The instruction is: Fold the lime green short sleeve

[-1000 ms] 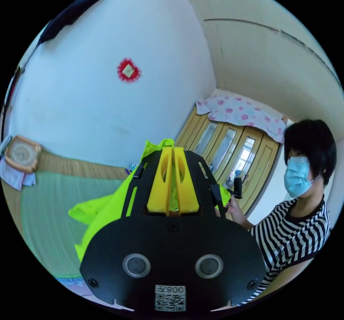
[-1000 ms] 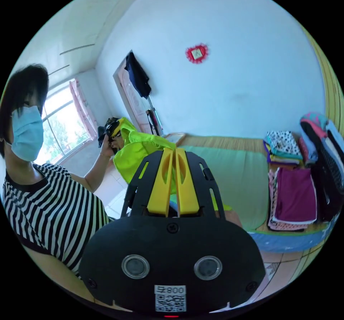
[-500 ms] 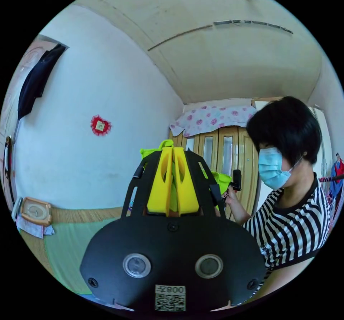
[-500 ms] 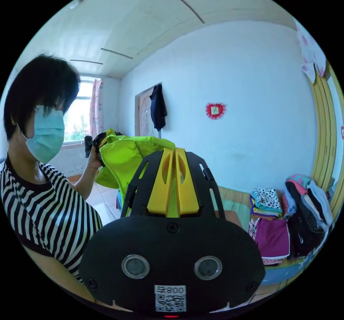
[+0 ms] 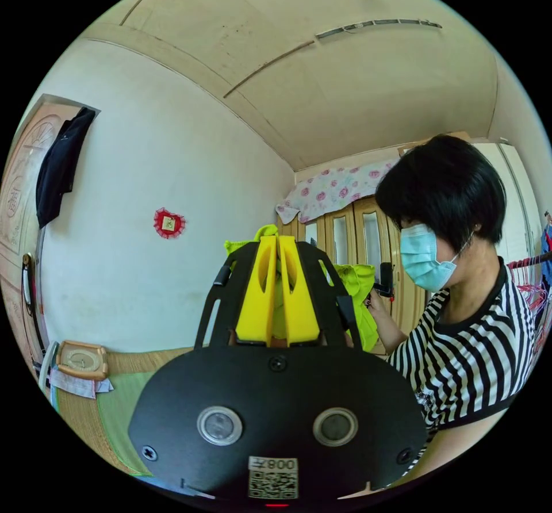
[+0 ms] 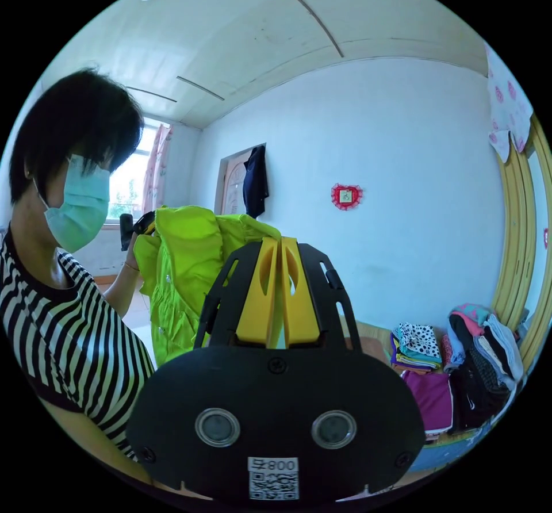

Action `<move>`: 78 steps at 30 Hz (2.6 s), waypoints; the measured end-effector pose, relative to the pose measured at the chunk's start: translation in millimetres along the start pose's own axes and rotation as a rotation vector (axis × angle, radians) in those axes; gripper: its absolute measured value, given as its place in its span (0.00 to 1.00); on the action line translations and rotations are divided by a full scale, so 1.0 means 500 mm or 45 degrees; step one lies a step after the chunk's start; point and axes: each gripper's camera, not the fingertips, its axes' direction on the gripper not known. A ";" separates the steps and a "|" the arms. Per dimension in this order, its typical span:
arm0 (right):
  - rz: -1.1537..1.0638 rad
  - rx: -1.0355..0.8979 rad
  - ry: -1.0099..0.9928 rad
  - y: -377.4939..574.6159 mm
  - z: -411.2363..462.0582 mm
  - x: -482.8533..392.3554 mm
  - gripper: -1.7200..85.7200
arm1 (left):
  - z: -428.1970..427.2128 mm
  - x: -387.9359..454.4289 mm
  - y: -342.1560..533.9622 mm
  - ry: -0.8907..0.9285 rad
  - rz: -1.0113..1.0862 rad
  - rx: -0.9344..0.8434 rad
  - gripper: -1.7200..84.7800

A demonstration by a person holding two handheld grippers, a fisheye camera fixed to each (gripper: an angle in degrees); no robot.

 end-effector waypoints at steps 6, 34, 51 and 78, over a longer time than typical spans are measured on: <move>0.021 -0.108 0.019 0.073 0.224 0.089 0.03 | 0.067 -0.143 -0.050 -0.072 -0.041 -0.086 0.02; 0.741 -1.445 0.117 1.391 1.842 0.818 0.02 | 0.665 -1.285 0.316 -0.616 -1.094 -1.267 0.09; 0.773 -1.585 0.272 1.855 1.953 0.716 0.01 | 0.752 -1.407 0.205 -0.922 -0.838 -1.657 0.03; 0.902 -1.420 0.221 2.152 1.824 0.529 0.02 | 0.865 -1.486 0.093 -0.998 -0.854 -1.613 0.02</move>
